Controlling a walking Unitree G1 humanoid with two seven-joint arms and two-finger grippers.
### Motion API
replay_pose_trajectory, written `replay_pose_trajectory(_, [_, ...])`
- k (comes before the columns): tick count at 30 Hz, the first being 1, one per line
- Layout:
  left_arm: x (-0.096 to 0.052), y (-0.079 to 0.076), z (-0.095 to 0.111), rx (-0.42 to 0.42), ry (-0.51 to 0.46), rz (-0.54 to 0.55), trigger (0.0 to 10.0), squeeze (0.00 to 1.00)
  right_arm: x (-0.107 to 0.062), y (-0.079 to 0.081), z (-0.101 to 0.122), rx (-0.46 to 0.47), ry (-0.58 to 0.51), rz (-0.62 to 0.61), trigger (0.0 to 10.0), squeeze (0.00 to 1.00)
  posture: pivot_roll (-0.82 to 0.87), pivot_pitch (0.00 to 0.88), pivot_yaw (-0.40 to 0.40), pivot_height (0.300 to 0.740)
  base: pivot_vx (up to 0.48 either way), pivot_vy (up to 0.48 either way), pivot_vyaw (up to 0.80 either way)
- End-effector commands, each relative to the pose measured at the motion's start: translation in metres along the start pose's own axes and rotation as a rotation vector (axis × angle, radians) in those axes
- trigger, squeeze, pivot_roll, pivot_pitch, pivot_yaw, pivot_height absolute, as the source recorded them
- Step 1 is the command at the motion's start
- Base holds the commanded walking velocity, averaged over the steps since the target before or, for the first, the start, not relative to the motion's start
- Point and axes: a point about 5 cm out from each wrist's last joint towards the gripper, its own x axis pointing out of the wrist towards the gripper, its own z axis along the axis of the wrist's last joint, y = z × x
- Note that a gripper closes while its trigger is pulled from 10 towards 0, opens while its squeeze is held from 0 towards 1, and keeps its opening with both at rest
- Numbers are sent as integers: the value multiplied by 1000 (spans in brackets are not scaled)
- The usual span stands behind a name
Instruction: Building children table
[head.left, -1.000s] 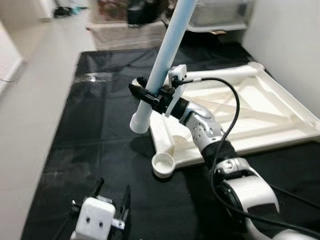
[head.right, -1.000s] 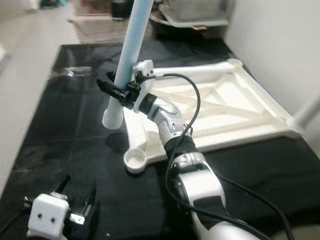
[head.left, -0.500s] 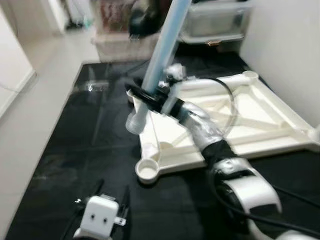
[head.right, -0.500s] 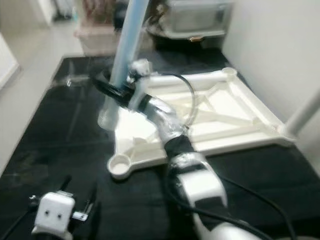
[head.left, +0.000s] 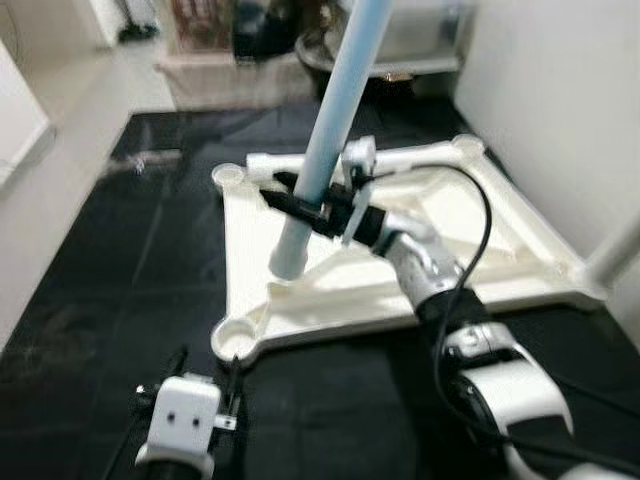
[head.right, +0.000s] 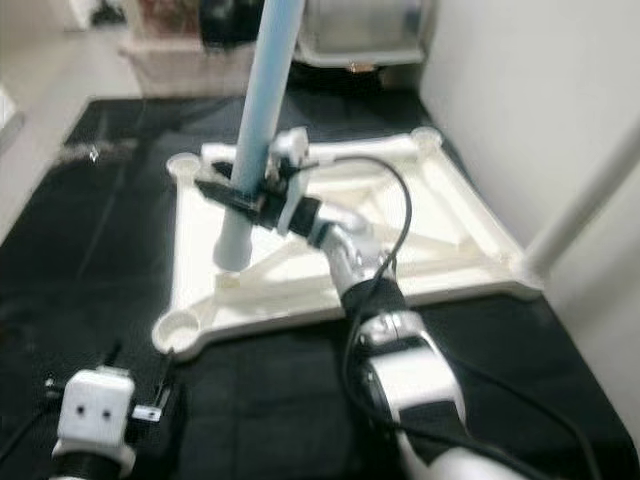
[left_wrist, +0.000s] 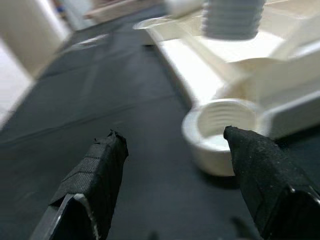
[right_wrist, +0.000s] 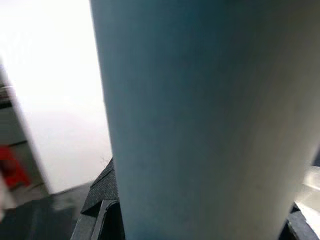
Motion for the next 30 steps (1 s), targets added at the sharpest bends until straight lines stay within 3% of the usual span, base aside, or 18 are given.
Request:
replay_pose_trajectory(1, [-2,0,-3,11,20,4,10000,0,8,5,5,-14,-14,35,10000,0,111,115,-40,740,0,0,800])
replay_pose_trajectory(15, [-3,-4,-3,6,19,-21,10000,0,5,3,9,-27,-24,28,10000,0,110,115,-35,740,0,0,800])
replay_pose_trajectory(22, [-5,-8,-3,-5,25,-48,10000,0,0,-1,8,-27,11,16,10000,0,110,128,-32,740,0,0,0])
replay_pose_trajectory(26, [-9,-17,-2,-30,32,-96,10000,0,-24,-18,19,18,26,17,10000,0,108,146,-25,740,0,0,-200])
replay_pose_trajectory(30, [-12,-20,-1,-39,37,-110,10000,0,-38,-23,23,31,44,38,10000,0,104,154,-20,740,0,0,-800])
